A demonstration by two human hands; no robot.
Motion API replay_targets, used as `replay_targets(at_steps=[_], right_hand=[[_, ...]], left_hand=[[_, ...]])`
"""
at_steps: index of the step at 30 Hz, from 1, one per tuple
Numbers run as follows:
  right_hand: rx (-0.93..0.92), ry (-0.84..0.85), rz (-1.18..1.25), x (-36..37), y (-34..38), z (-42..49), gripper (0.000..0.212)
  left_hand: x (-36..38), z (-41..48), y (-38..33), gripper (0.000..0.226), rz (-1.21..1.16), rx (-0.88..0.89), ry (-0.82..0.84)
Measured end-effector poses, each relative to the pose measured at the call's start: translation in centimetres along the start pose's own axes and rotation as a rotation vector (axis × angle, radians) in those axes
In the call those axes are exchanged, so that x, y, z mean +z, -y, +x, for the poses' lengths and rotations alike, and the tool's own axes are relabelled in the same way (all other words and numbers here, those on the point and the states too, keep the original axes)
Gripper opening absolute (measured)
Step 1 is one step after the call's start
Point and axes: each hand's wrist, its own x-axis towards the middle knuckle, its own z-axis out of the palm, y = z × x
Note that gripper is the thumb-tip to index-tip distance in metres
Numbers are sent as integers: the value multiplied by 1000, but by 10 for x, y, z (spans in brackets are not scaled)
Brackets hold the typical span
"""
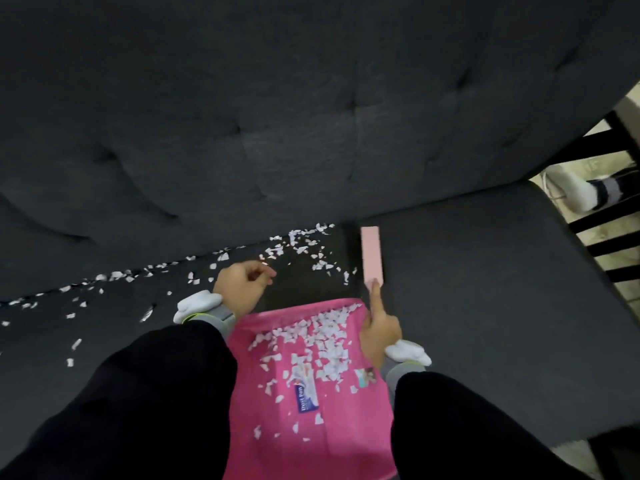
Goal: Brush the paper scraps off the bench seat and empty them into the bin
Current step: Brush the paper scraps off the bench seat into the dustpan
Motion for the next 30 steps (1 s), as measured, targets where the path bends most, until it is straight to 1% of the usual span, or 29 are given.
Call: replay_targets(at_steps=[4,7,8,13,16,18,19,21,24,26,28,30], right_hand=[[-28,-17,-35,14,20,-4,61],[-183,113,-114,3,27,-8,61],[-189,120,-116,-2,27,-8,62],[-14,-79,83,-30,9,7,60],[129,-146,55,-46,-7,21,58],[166,-159,31,-44,-10,20,60],[143,-158,39,-37,-7,18,60],[77,-122,52,-16,2,10,62],[4,2,46,11,12,-4,62],[-33,71,24,11,9,-5,60],[-97,143,-13,0,4,-4,60],[-116,139,-6,-12,-1,-2,61]], left_hand=[[-9,-4,10,18,3,18,12],[-17,-3,17,17,-9,24,12],[-18,-4,18,17,-11,16,19],[-12,-3,24,17,-5,-3,50],[-7,-2,27,16,-11,-25,48],[-3,-3,29,15,-17,-30,61],[-1,-4,30,14,-19,-32,70],[2,-7,33,11,-12,-37,106],[6,-17,37,7,-23,-19,208],[6,-20,37,1,-69,-27,226],[4,-23,36,11,-74,-16,258],[3,-26,34,14,-60,-11,309]])
